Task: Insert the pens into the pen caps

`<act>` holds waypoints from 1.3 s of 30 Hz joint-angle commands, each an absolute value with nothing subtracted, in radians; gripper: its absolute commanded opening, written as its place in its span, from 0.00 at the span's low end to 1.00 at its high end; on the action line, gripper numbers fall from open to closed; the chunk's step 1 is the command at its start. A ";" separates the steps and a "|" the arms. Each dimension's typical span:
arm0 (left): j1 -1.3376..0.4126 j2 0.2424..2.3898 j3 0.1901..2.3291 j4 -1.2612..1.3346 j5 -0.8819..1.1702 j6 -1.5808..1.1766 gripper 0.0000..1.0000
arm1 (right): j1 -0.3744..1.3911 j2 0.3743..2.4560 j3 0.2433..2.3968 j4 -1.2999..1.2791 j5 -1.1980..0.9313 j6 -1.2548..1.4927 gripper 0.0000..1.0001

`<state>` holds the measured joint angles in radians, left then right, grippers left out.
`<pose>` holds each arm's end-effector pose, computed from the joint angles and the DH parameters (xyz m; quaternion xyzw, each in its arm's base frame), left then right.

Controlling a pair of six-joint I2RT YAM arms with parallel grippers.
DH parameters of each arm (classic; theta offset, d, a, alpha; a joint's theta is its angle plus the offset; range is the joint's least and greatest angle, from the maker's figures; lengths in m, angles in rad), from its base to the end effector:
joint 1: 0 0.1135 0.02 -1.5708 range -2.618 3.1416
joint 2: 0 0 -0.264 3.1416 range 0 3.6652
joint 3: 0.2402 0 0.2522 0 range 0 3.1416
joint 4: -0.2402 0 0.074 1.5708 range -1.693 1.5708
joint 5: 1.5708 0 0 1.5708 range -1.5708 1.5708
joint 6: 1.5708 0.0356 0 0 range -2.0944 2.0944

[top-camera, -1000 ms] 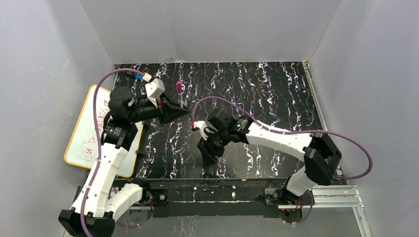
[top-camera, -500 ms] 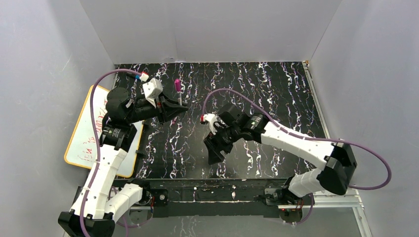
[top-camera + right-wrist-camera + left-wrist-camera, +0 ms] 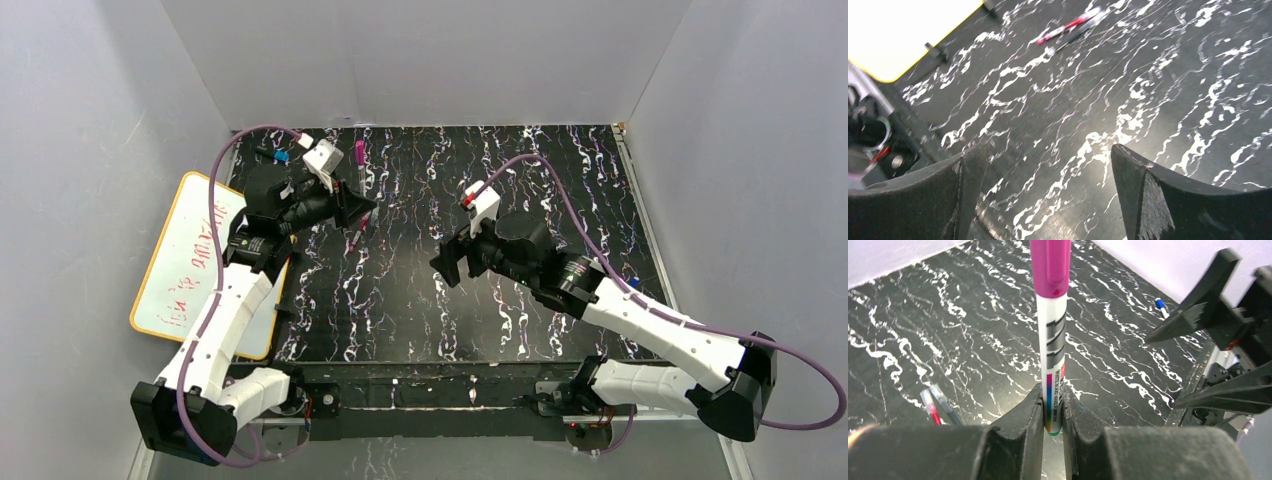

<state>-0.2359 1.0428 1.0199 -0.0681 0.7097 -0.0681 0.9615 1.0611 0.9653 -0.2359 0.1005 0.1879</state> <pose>0.2220 -0.0772 0.3867 0.2915 0.6705 -0.3494 0.5861 0.1427 0.1982 0.3446 -0.2797 0.7640 0.2809 0.5090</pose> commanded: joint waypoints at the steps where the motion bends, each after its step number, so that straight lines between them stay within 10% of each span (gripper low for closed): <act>1: -0.237 1.060 1.003 -0.076 0.580 -0.097 0.00 | 0.960 1.080 0.972 -0.109 0.285 0.202 0.99; 20: -0.430 1.394 1.082 -0.386 0.052 -0.074 0.00 | 0.959 1.120 0.956 -0.219 0.291 0.235 0.99; 39: -0.456 1.858 1.365 -0.516 -0.033 -0.217 0.00 | 0.960 1.005 0.844 -0.243 0.272 0.236 0.99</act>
